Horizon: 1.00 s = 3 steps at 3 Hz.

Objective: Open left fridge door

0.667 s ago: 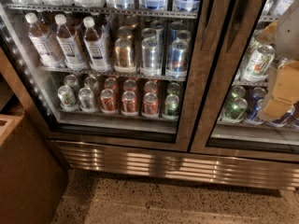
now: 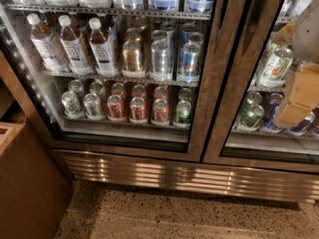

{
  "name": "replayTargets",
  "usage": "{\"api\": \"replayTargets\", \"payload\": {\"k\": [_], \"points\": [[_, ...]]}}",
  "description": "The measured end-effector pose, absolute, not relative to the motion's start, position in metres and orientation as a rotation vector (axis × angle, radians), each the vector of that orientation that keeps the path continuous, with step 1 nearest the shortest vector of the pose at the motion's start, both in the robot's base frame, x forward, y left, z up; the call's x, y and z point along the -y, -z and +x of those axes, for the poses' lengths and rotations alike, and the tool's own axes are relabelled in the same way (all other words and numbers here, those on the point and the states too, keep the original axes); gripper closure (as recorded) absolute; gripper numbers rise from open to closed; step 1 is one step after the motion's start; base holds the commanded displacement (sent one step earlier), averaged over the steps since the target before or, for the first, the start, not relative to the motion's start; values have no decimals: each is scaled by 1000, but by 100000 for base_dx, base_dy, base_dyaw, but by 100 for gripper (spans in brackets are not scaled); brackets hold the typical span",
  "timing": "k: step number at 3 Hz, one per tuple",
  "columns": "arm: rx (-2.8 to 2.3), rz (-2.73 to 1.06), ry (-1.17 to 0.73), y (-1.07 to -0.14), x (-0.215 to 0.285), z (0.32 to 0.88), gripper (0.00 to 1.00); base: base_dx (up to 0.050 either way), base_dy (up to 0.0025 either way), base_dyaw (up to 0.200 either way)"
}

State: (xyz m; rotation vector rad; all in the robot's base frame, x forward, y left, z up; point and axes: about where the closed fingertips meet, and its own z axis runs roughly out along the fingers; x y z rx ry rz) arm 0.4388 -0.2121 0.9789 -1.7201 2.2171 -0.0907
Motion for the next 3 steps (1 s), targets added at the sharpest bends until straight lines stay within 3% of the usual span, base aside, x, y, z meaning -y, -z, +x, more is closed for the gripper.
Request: {"api": "replayTargets", "payload": {"k": [3], "points": [[-2270, -1776, -27, -931, 199, 455, 0, 0, 0, 0]]}}
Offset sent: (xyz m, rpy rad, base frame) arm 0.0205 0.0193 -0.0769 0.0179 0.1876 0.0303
